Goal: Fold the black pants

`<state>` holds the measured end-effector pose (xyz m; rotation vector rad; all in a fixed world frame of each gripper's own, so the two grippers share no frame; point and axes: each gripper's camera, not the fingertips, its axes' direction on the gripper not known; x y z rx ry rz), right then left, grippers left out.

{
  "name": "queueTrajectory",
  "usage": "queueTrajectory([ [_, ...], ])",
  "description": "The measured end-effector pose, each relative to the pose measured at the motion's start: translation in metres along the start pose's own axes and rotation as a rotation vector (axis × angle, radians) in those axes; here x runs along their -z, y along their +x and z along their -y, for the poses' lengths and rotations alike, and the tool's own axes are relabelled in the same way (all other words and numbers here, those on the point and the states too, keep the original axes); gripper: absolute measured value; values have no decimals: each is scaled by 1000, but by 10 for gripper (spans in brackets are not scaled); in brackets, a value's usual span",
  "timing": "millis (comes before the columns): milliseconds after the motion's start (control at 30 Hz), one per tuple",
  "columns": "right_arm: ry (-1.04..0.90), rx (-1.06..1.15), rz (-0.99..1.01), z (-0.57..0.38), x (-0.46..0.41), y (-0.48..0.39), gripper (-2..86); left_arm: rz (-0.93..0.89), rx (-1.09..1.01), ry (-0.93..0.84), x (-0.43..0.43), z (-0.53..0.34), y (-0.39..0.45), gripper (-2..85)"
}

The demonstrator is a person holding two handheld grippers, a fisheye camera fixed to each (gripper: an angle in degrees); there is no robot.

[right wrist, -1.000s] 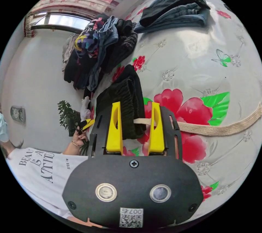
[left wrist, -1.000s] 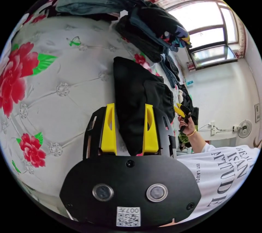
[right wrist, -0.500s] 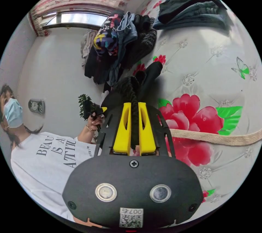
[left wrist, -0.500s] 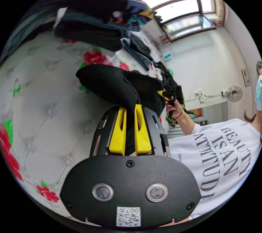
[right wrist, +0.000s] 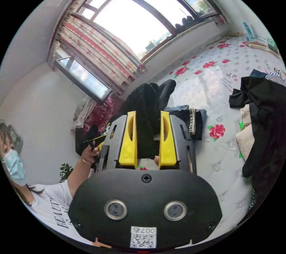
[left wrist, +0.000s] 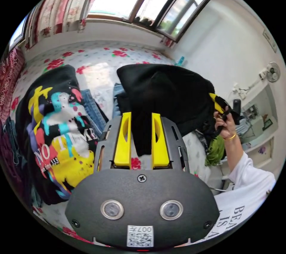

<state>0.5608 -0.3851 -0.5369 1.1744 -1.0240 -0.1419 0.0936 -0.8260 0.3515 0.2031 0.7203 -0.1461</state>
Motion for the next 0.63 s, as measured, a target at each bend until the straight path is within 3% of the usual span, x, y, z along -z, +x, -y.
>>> queueTrajectory([
  [100, -42, 28, -126, -29, -24, 11, 84, 30, 12, -64, -38, -45, -3, 108],
  [233, -285, 110, -316, -141, -45, 30, 96, 76, 20, -211, -78, -176, 14, 98],
  [367, -469, 144, -621, -256, -5, 45, 100, 183, 22, -439, -91, -313, 52, 97],
  [533, -127, 210, -1154, -306, 108, 20, 110, 239, 158, -555, -66, -403, 68, 78],
  [633, -45, 18, -1283, -310, 147, 39, 114, 190, 225, -540, -59, -419, 69, 73],
])
